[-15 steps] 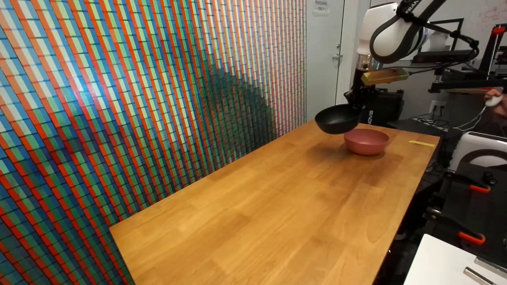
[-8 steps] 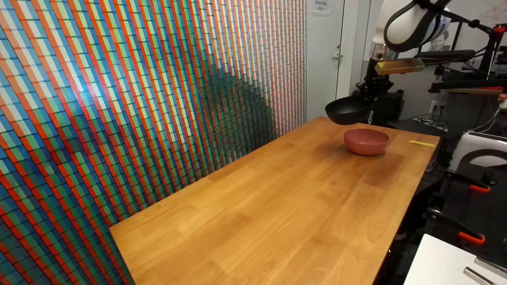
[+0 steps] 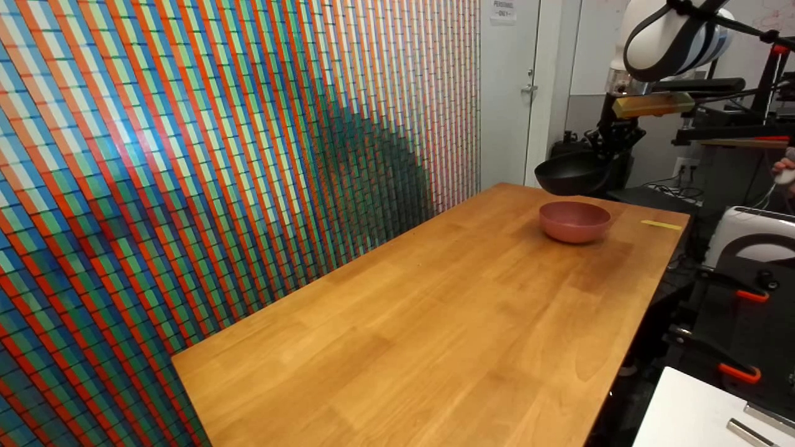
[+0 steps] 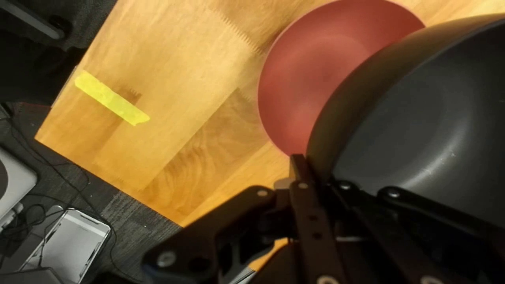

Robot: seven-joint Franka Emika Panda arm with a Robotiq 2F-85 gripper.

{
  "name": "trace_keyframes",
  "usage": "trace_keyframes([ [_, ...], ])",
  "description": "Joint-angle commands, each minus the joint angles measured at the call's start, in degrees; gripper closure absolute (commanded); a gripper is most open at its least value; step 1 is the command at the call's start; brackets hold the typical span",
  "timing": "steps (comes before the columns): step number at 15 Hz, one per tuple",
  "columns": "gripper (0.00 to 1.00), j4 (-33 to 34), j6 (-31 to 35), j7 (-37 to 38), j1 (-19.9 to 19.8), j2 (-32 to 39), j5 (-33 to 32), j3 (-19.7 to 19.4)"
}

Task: Put the black bowl in the pink bowl

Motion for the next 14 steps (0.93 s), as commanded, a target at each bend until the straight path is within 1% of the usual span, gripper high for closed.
trace_keyframes([
  [1,0.93,-0.5,0.4,-1.6,-0.7,-0.1,0.9,0.3],
  [2,0.85,-0.6,0.3,-1.6,-0.6,0.1,1.1,0.4],
  [3,0.68,-0.6,0.3,-1.4,-0.5,0.2,0.9,0.4],
  [4,0.66,-0.5,0.1,-1.4,-0.5,0.4,0.9,0.4],
  [5,0.59,-0.3,0.1,-1.3,-0.6,0.6,1.1,0.4],
  [6,0.5,-0.1,0.0,-1.2,-0.6,0.8,1.1,0.3],
  [7,0.43,0.1,0.0,-1.1,-0.6,1.0,1.2,0.3],
  [8,0.34,0.2,0.0,-1.0,-0.7,1.1,1.1,0.2],
  [10,0.21,0.4,0.0,-0.8,-0.6,1.1,1.1,0.3],
  [11,0.12,0.4,-0.1,-0.8,-0.5,1.0,1.1,0.4],
  [12,0.06,0.6,-0.4,-1.0,-0.3,0.8,1.3,0.5],
  [13,0.0,0.8,-0.7,-0.9,0.0,0.4,0.3,0.9],
  [14,0.0,0.9,-0.8,-1.0,0.4,-0.1,-0.3,1.4],
])
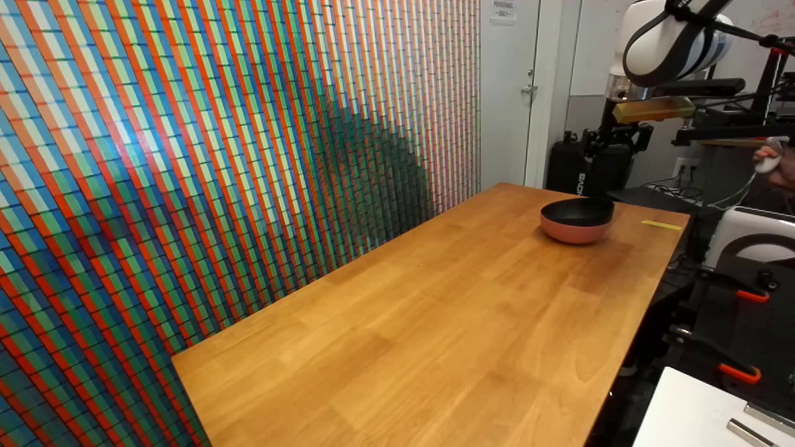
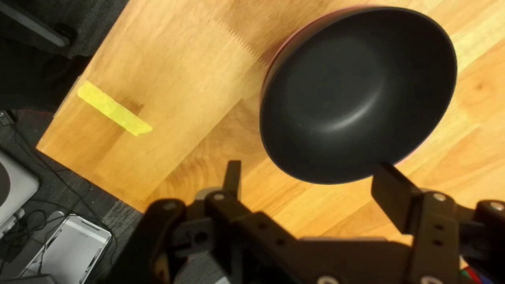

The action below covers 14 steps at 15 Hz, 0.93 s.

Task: Put the black bowl in the pink bowl

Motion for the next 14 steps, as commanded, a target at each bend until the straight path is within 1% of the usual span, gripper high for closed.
trace_keyframes([
  [1,0.0,1.6,-1.1,-1.1,1.1,-1.3,-0.4,1.7],
  [5,0.0,5.4,-4.7,-2.8,4.5,-1.9,0.2,5.9],
  [8,0.0,10.0,-8.4,-3.6,7.1,-0.9,0.5,8.9],
  [11,0.0,16.1,-13.9,-5.9,9.3,0.6,0.5,11.0],
  [14,0.0,24.3,-21.7,-11.7,10.5,3.8,1.9,11.9],
])
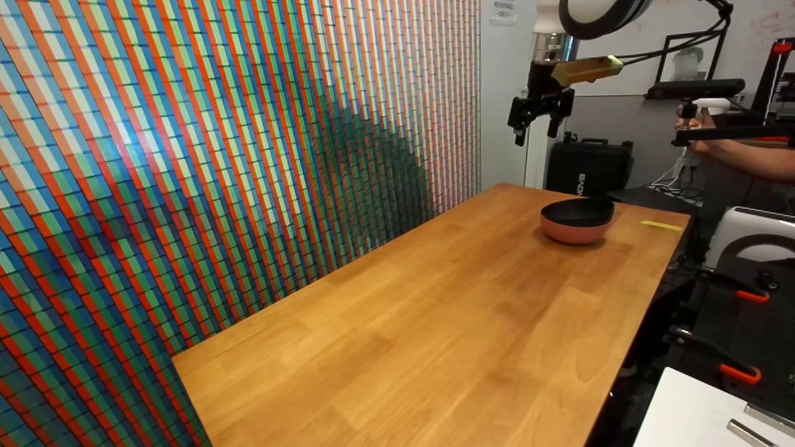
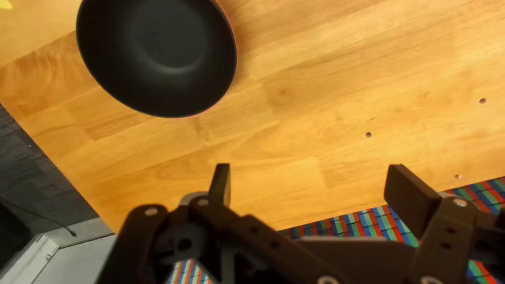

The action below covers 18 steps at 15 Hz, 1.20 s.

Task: Put the black bowl in the pink bowl

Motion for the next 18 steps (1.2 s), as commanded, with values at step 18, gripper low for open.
trace_keyframes([
  [18,0.0,33.0,-27.0,-24.8,1.1,13.5,5.6,1.1],
])
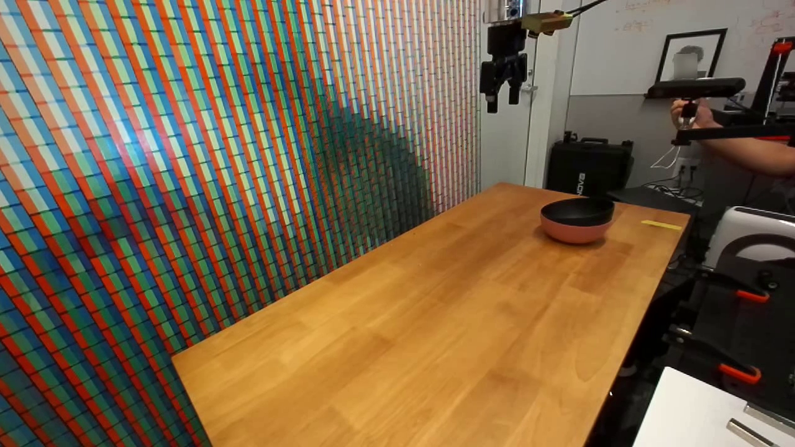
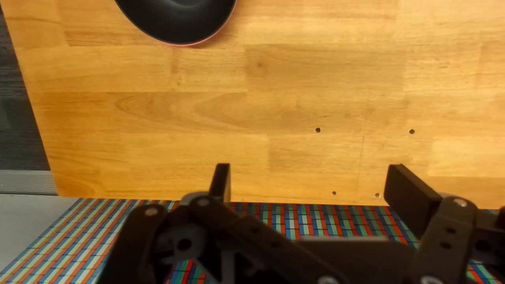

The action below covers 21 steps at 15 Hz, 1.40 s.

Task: Put the black bowl in the pink bowl

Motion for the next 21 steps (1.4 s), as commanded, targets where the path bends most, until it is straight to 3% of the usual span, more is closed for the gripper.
trace_keyframes([
  [1,0.0,4.6,-4.0,-2.9,-0.5,1.3,2.0,0.1],
  [2,0.0,1.3,-1.4,-0.8,0.1,0.2,0.2,-0.1],
  [21,0.0,2.2,-2.4,-1.3,0.0,0.3,0.3,-0.1],
])
